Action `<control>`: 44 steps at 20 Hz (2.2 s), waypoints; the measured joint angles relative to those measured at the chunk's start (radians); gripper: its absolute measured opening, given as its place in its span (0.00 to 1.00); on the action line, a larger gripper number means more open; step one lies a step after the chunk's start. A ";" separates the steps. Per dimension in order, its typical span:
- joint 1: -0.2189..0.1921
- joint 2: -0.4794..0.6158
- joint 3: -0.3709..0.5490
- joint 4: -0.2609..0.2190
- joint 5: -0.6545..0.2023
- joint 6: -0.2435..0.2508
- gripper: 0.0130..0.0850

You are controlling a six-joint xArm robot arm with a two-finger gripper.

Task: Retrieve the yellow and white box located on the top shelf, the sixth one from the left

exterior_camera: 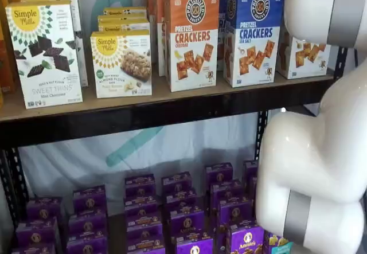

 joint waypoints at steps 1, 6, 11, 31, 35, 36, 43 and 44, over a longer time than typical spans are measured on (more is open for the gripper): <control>0.013 -0.014 0.015 -0.022 -0.024 0.000 1.00; 0.048 -0.072 0.085 -0.058 -0.100 0.011 1.00; 0.020 -0.087 0.086 0.011 -0.105 0.017 1.00; -0.128 0.046 -0.113 0.358 -0.171 0.066 1.00; -0.094 0.103 -0.185 0.299 -0.176 0.062 1.00; -0.084 0.108 -0.185 0.286 -0.194 0.058 1.00; -0.039 0.130 -0.166 0.256 -0.306 0.044 1.00; -0.030 0.132 -0.166 0.246 -0.322 0.041 1.00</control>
